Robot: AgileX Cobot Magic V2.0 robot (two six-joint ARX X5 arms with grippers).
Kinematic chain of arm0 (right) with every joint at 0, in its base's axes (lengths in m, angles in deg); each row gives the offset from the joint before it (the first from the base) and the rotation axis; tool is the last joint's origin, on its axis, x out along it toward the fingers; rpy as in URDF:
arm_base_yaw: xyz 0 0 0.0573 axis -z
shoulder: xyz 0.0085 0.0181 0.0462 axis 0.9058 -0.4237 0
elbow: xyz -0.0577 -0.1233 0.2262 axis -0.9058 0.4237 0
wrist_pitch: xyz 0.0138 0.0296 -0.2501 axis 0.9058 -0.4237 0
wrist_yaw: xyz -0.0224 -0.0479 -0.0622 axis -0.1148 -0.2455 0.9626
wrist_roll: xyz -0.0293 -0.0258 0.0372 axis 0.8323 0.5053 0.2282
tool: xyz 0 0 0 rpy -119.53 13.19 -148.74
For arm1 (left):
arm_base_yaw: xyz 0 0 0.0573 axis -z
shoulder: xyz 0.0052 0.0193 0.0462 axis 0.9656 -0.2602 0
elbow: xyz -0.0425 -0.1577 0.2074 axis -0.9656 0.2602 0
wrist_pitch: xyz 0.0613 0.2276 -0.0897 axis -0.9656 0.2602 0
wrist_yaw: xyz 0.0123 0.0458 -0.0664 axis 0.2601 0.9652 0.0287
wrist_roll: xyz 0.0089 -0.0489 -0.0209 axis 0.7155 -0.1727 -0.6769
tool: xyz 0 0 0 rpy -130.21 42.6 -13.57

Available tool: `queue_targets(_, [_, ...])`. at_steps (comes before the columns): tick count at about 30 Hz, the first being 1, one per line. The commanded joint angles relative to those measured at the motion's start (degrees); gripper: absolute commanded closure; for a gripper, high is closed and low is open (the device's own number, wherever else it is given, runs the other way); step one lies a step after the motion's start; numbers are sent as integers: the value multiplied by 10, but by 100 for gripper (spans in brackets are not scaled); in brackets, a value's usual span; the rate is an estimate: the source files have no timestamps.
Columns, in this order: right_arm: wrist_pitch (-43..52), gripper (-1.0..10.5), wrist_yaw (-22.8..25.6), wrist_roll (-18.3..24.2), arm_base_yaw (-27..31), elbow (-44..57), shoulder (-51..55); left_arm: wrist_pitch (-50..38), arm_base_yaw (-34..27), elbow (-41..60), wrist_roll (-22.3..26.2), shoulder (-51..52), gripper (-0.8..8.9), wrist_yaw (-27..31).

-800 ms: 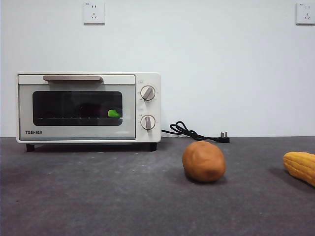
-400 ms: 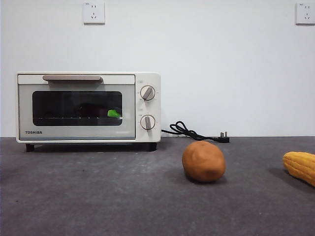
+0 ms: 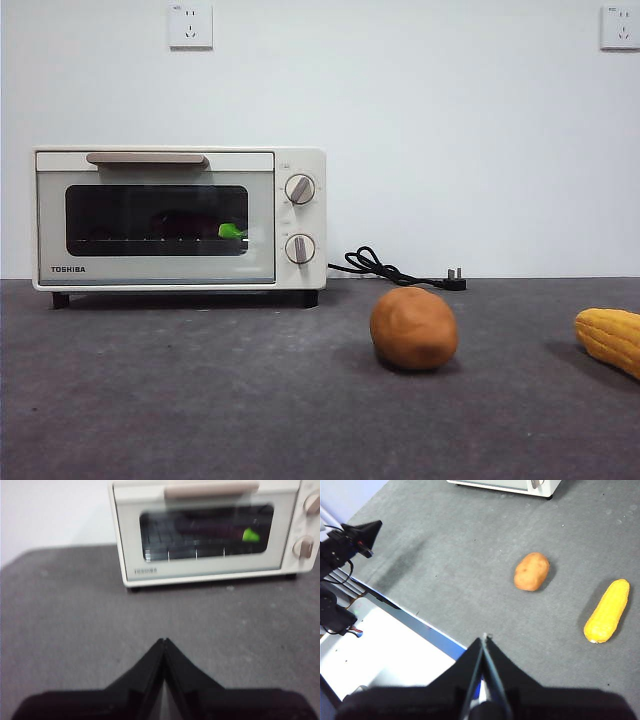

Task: Take the eggplant from the table,put the eggplant in the oven

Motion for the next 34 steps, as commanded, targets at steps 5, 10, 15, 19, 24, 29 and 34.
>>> queue_targets(5, [-13, 947, 3, 4, 0, 4, 0, -9, -3, 13, -25, 1, 817, 14])
queue_targets(10, [-13, 947, 3, 4, 0, 4, 0, -11, -3, 13, -26, 1, 817, 3])
queue_targets(15, [-13, 947, 9, 4, 0, 4, 0, -12, -3, 13, -27, -2, 817, 5])
queue_targets(19, [-13, 947, 20, 4, 0, 4, 0, -12, -3, 13, -26, -5, 818, 5])
queue_targets(24, [-13, 947, 24, 4, 0, 4, 0, -12, -3, 13, -26, -5, 817, 5])
queue_targets(29, [-13, 947, 24, 4, 0, 4, 0, -12, -3, 13, -27, -5, 817, 5])
queue_targets(34, [-13, 947, 24, 4, 0, 4, 0, -12, -3, 13, -26, -5, 817, 5])
